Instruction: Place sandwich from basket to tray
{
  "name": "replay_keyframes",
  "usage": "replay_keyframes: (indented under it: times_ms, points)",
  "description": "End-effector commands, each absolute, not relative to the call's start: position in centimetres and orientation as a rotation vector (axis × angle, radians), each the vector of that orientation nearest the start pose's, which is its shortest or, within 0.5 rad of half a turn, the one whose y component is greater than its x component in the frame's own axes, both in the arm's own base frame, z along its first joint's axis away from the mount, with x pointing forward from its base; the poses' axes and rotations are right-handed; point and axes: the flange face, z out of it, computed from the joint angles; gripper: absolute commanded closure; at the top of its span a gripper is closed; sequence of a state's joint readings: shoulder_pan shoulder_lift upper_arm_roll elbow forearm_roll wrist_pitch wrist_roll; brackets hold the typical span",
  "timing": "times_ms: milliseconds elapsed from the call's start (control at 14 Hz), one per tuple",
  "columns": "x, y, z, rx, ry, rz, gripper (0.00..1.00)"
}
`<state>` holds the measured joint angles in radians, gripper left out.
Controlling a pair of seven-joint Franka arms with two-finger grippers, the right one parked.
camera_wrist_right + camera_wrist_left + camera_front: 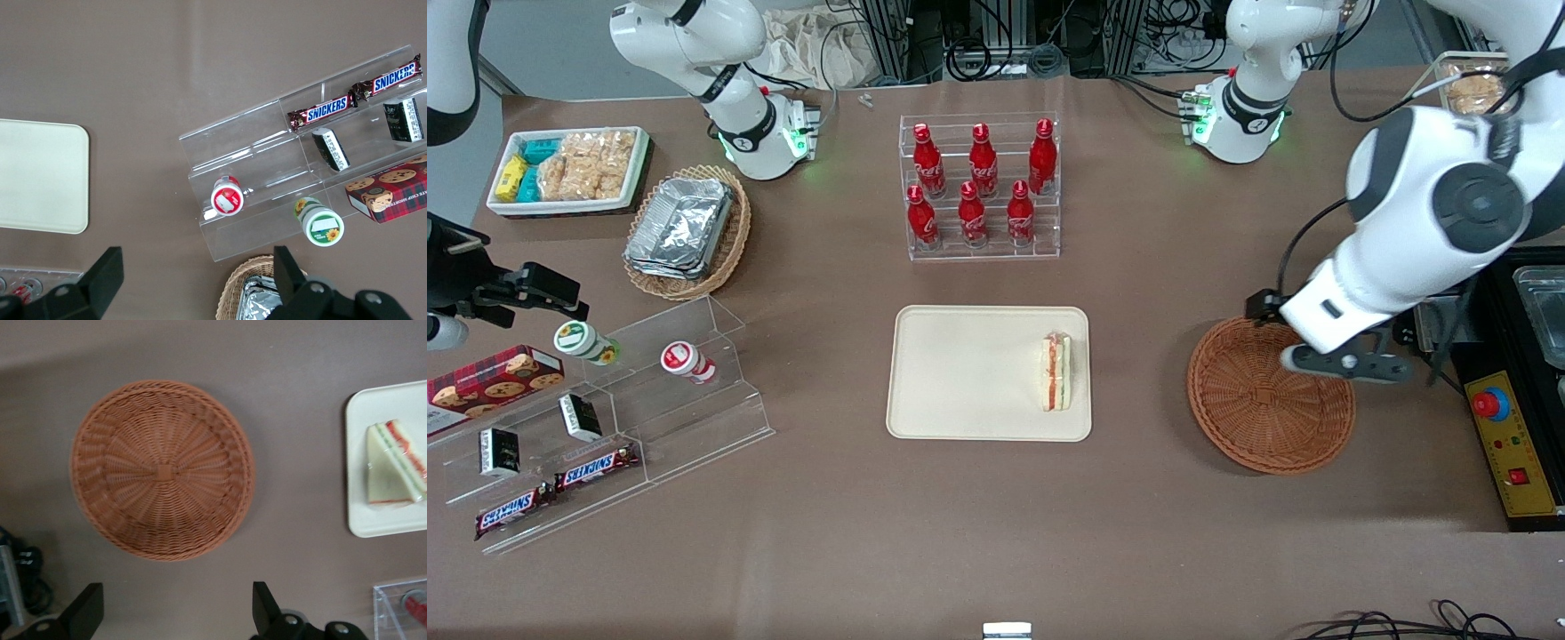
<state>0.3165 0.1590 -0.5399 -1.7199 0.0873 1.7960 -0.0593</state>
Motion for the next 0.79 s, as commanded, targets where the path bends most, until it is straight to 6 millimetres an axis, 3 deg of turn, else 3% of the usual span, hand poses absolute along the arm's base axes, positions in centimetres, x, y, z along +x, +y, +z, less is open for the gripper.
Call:
replay_keyframes:
  times_ms: [0,500,714]
  points:
    - [56.5,-8.7,50.4,-3.096,0.313,0.088,0.0]
    - [57.0,-5.4,50.7,-3.062,0.447,0.088,0.0]
    - [58.6,-4.0,52.2,-3.04,0.461,0.1,0.0]
